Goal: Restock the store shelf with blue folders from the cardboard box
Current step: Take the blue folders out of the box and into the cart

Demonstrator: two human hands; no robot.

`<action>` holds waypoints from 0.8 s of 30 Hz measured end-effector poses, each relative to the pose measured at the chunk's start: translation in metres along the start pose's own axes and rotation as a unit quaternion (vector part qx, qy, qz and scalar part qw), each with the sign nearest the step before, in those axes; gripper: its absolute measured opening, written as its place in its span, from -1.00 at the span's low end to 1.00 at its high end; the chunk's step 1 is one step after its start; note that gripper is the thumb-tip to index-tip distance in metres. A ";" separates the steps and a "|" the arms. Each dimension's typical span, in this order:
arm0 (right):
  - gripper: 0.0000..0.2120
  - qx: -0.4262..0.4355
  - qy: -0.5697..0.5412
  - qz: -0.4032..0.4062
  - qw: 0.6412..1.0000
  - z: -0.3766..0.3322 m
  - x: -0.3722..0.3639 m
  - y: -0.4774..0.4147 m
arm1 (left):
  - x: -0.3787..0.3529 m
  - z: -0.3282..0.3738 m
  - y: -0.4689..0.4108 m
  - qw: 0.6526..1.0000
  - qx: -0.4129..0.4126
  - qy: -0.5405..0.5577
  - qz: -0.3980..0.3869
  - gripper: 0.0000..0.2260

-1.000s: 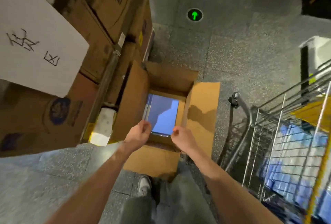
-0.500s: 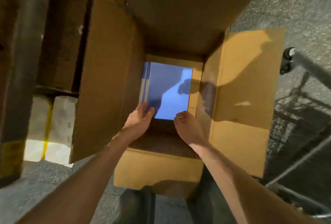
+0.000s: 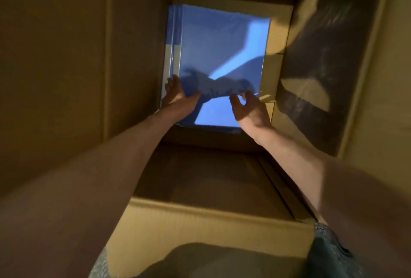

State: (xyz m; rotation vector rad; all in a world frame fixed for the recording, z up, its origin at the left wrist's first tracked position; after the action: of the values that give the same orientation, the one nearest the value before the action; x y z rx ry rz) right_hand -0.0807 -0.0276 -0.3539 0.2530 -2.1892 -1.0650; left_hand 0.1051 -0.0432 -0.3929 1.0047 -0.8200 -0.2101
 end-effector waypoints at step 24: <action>-0.61 -0.046 -0.024 -0.045 0.998 0.006 0.030 0.042 | 0.021 0.058 0.031 0.988 -0.018 0.151 -0.017 -0.64</action>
State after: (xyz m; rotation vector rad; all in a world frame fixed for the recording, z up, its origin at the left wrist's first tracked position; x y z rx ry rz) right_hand -0.1022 -0.0098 -0.3096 0.2892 -2.1809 -1.2304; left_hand 0.0733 -0.0760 -0.3409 0.9881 -0.5220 -0.0972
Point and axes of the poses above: each hand's wrist, its own y-axis away from the middle knuckle, its own x-axis out of the back of the hand, z = x × y, the point moved 1 cm from there along -y, towards the middle knuckle, and after that the axes turned 1 degree about y, right-handed, at the moved point
